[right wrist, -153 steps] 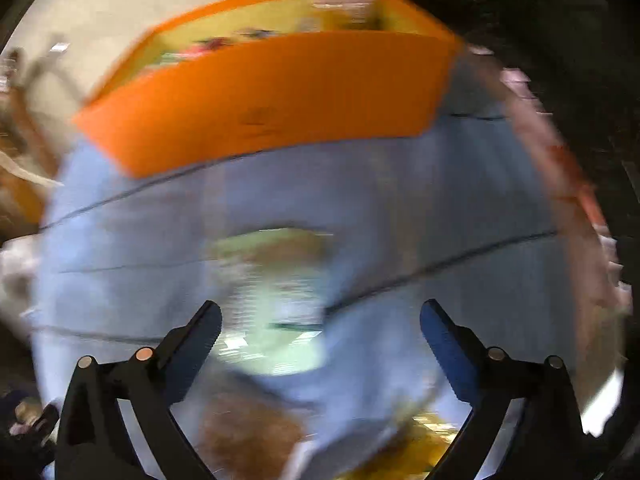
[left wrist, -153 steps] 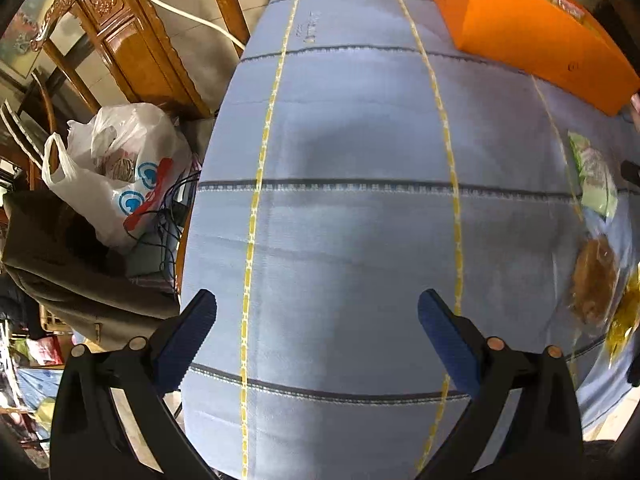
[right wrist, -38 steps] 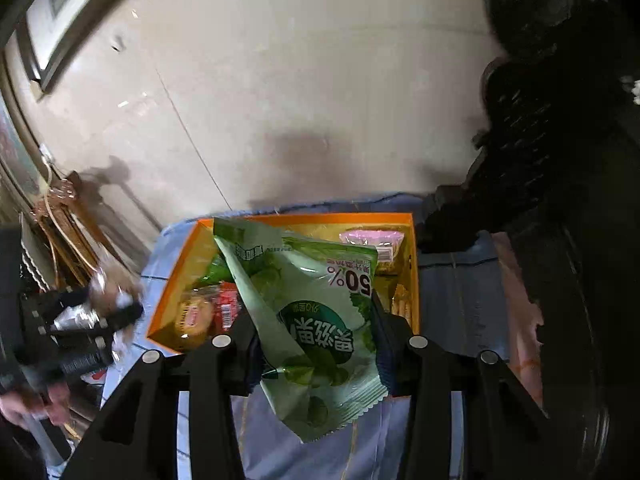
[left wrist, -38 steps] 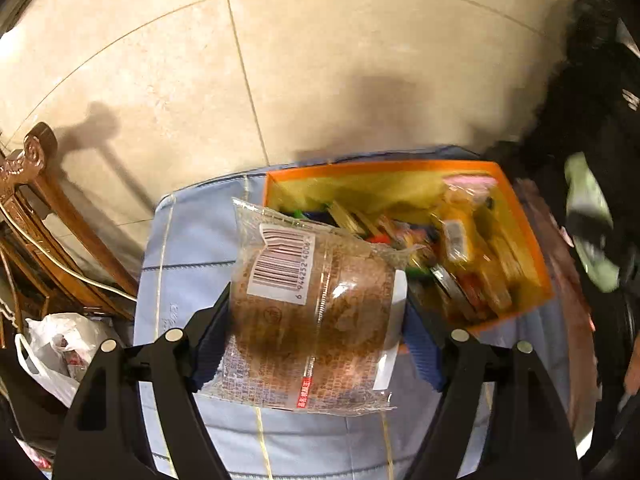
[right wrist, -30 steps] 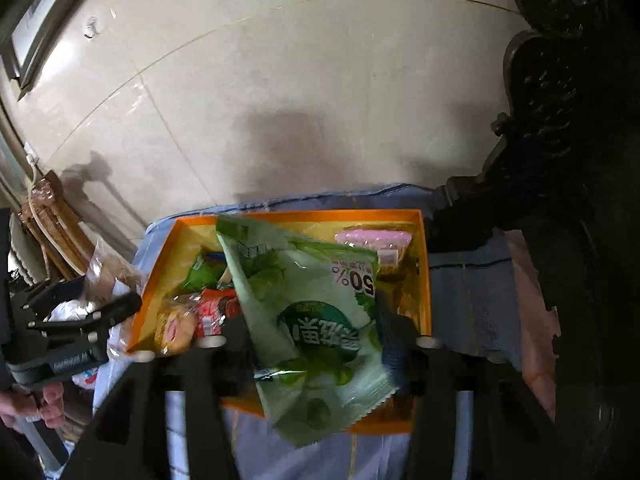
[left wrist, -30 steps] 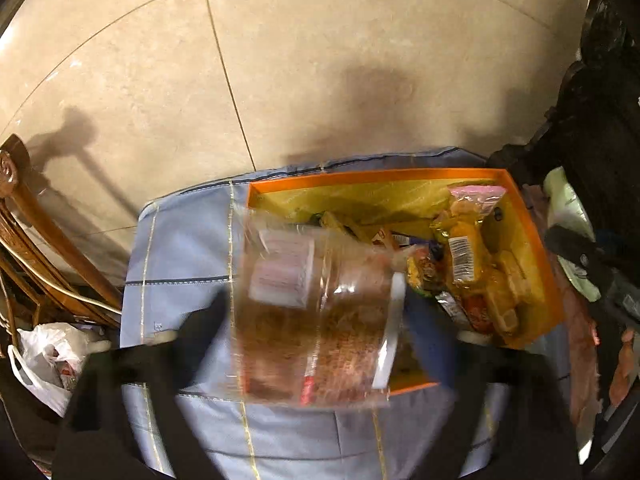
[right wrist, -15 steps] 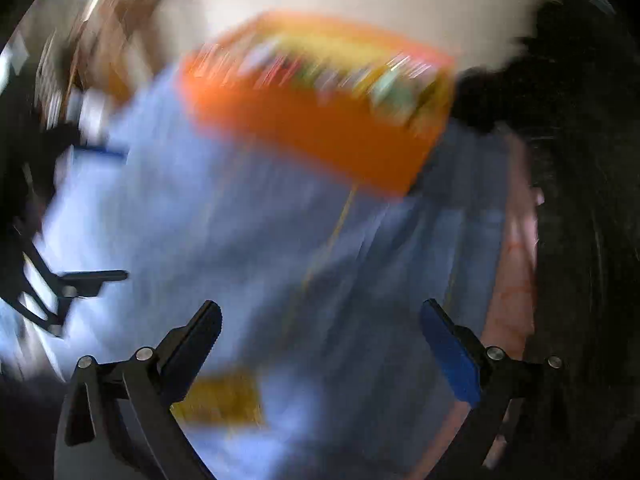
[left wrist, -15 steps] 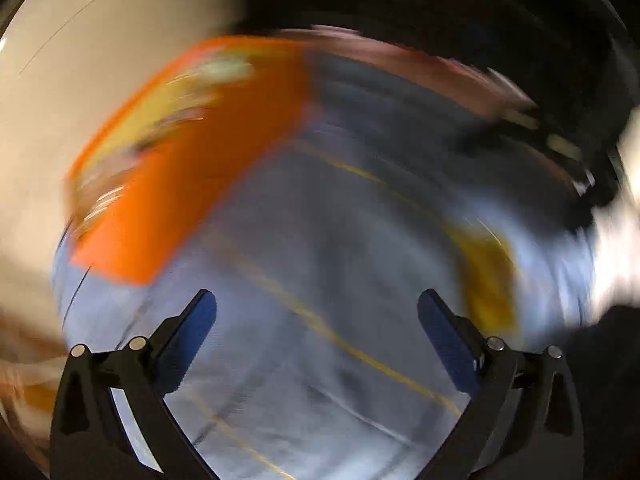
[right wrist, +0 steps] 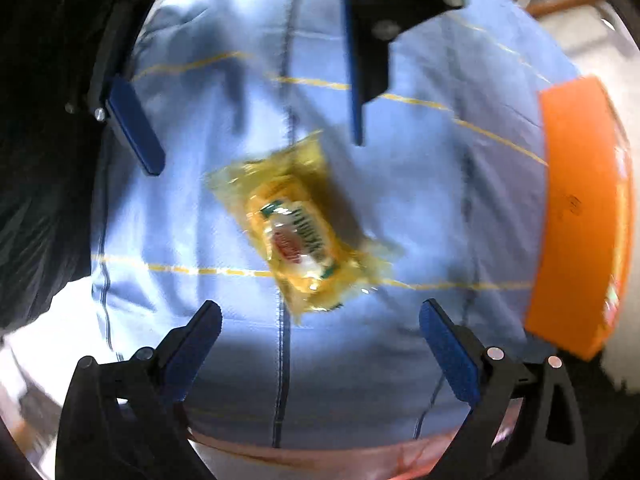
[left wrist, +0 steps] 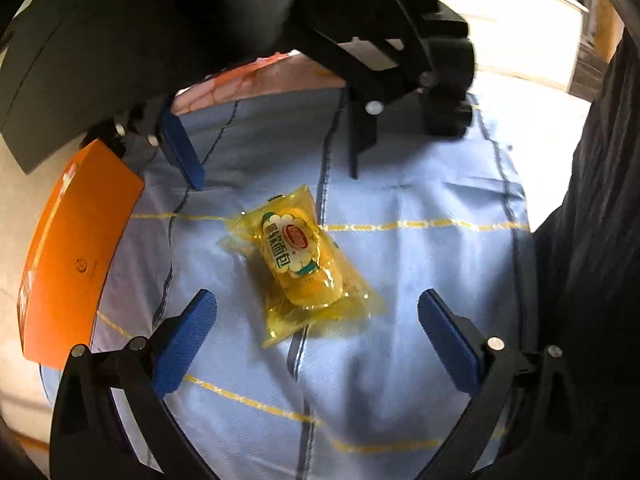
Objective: Organize snacks
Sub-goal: 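Grasp the yellow-wrapped bun with both grippers together, then carry the yellow bun over the orange box and release it with both grippers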
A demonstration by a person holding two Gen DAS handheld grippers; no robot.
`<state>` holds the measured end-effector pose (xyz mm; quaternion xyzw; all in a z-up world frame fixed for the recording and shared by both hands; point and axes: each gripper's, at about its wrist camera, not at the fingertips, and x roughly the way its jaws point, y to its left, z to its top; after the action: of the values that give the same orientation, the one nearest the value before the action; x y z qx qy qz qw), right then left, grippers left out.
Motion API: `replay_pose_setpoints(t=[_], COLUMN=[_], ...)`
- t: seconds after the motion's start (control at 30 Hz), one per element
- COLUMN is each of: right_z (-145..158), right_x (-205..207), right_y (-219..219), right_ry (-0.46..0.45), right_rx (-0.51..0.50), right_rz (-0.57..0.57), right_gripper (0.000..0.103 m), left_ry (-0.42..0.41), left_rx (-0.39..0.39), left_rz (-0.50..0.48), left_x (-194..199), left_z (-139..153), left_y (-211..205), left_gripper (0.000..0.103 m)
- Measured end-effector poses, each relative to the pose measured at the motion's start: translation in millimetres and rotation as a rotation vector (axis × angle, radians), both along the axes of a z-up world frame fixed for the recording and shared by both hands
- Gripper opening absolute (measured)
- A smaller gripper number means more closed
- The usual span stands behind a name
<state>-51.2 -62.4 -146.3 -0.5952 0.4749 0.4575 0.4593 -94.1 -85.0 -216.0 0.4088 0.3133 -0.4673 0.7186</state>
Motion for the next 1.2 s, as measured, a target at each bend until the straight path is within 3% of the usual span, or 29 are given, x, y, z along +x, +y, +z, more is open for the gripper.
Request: replay_pose_setpoints(t=[0.13,0.37,0.43,0.53,0.6,0.63,0.67,0.7,0.73,0.77,0.8,0.9,1.03,1.2], right_z=[-1,-10,-16,-26,-29,-31,-34,-37,-37,-37,-37,-35,-26,-19], right_x=[-9,4,5,5,3,3,5,13,17,23,27,36,48,46], right_y=[-8,-23,-32,-33,-33,-34,-32,-31,-30,-32,-33,-34,-31,-35], right_ry=[0.0,0.049,0.077,0.143,0.167,0.177,0.183,0.202,0.227,0.248,0.256,0.275,0.332,0.318], right_rx=[0.039,0.134,0.159,0.164,0.169,0.164,0.147,0.128,0.126,0.131,0.136,0.145,0.168,0.173], right_rz=[0.186,0.342,0.371,0.366,0.377,0.369,0.339,0.277,0.243,0.206,0.191,0.181,0.076,0.083], right_gripper=[0.099,0.099,0.099,0.099,0.098,0.088,0.078,0.046,0.045,0.044,0.042,0.039,0.038,0.037], left_ry=[-0.001,-0.012,-0.007,-0.08,-0.08,-0.051,-0.018,0.037,0.146,0.163,0.194,0.191,0.206,0.245], left_rx=[-0.019,-0.046,-0.036,-0.061,-0.063,-0.071,-0.103,-0.126,-0.175,-0.2,-0.223,-0.216,-0.22,-0.215], left_rz=[0.062,0.148,0.114,0.031,0.044,0.07,0.125,0.159,0.212,0.252,0.28,0.294,0.296,0.269], left_x=[1,16,9,-7,-6,-1,4,9,19,23,28,31,28,42], left_z=[-16,-31,-38,-40,-41,-41,-41,-41,-40,-39,-39,-38,-32,-27], left_y=[-9,-19,-19,-20,-22,-23,-23,-23,-20,-18,-15,-12,-7,-11], left_gripper=[0.099,0.099,0.099,0.099,0.099,0.099,0.088,0.069,0.062,0.052,0.051,0.047,0.044,0.042])
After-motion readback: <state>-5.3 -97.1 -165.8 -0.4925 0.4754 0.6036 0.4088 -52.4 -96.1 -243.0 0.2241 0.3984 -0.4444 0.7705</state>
